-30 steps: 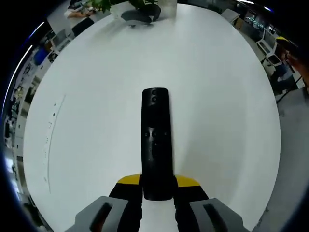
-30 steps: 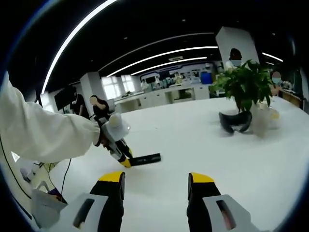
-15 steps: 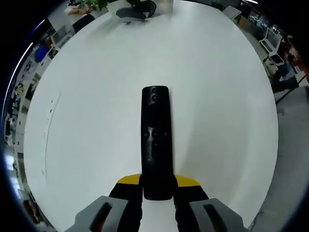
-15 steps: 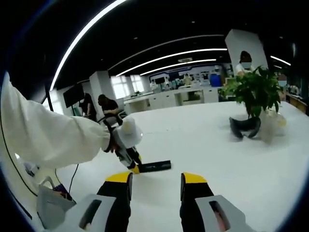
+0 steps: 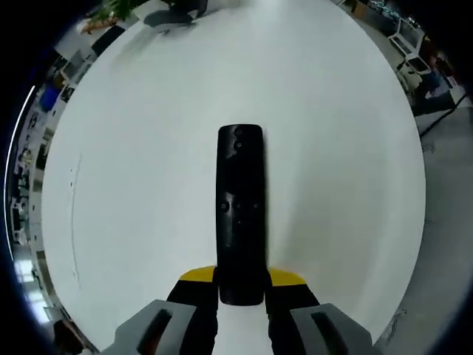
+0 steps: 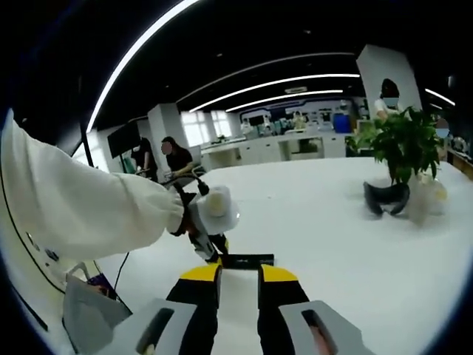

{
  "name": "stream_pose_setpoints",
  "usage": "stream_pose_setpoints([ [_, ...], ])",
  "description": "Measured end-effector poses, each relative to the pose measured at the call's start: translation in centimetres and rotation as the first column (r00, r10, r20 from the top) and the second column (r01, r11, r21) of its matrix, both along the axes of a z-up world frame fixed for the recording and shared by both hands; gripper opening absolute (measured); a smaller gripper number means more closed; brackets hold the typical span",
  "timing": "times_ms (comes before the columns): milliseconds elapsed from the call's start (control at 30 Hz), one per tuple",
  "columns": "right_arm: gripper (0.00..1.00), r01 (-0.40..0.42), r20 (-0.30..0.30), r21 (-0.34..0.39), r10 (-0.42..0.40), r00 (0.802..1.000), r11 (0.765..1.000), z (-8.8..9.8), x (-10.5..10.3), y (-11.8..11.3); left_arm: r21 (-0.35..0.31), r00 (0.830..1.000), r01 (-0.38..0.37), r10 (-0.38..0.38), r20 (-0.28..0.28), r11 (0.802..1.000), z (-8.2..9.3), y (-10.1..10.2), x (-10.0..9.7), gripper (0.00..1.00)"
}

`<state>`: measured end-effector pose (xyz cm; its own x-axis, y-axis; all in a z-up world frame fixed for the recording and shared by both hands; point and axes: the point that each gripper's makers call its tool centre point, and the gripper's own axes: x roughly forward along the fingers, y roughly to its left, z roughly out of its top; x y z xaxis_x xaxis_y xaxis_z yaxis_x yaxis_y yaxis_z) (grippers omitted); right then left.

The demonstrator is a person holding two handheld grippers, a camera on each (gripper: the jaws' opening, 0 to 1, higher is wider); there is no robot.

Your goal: Press the specified remote control buttons in sequence, fully releasing each button before pressing the next.

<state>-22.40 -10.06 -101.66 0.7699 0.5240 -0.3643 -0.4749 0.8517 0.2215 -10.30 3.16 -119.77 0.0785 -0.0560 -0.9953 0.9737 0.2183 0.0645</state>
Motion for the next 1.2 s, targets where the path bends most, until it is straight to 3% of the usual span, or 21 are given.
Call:
stream_pose_setpoints([
  [100,0.14,-0.013,0.012,-0.004,0.013,1.0,1.0,0.3,-0.2,0.2,-0.017,1.0,-0.02,0.02,-0.019,1.0,0.0,0.1,-0.9,0.22],
  [467,0.1,-0.051,0.022,-0.023,0.052,0.998,0.998,0.5,-0.6,1.0,-0.079,0.999,-0.041,0.04,-0.009,0.996,0.0,0.1,-3.3,0.22],
  [933,0.0,-0.077,0.012,-0.068,0.078,0.997,0.995,-0.1,-0.5,1.5,-0.111,0.999,-0.043,0.042,-0.007,0.993,0.1,-0.3,-5.7,0.22],
  [1200,0.0,-0.093,-0.047,-0.104,0.089,0.995,0.99,-1.5,-0.7,1.5,-0.142,0.998,-0.064,0.064,-0.005,0.988,0.1,-0.5,-7.3,0.22],
])
